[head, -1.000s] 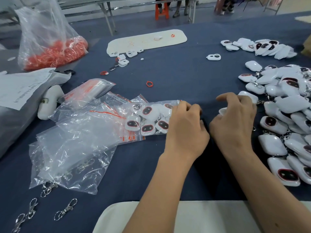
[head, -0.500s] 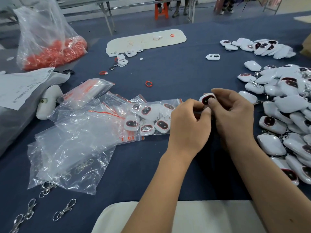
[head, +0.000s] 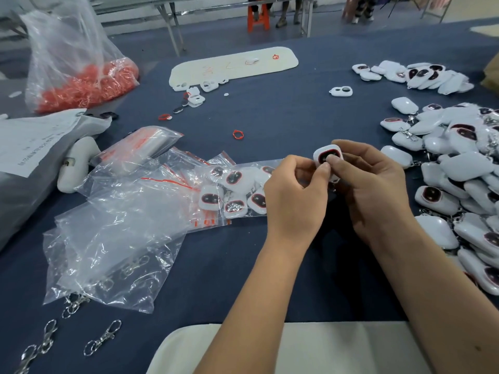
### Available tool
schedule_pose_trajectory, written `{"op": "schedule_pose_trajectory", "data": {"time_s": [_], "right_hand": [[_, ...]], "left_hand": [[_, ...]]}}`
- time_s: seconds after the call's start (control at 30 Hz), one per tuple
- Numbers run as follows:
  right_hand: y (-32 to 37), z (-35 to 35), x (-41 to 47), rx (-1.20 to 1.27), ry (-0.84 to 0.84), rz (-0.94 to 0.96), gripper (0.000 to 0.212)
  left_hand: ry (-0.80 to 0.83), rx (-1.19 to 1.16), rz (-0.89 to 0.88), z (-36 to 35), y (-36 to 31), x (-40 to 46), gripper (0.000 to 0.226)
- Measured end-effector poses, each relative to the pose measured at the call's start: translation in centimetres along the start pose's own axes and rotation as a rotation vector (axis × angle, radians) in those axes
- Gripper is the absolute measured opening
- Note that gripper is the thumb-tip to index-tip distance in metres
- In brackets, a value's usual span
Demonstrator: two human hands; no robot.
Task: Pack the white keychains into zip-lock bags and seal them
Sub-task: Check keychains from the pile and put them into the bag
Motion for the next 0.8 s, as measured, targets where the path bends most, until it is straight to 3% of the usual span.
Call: {"op": "schedule_pose_trajectory", "data": {"time_s": [0.57,0.8], "right_hand": [[0.06,-0.48,-0.07,-0.095,0.092,0.006,0.004],[0.25,-0.42,-0.16,-0.041,0.109,-0.024,0.013]], "left_hand": [[-0.064,-0.028,0.052,0.69,0.07,0.25,0.018],[-0.032,-0.063,0.105,0.19,0.28,-0.03,0.020]]}}
Point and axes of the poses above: each hand's wrist, its own x-axis towards the middle knuckle, its own z-axis out of the back of the hand, y = z × x, the point moved 5 cm from there along x, towards the middle knuckle, and after that the axes turned 6 degrees about -x, right-handed, at the moved point
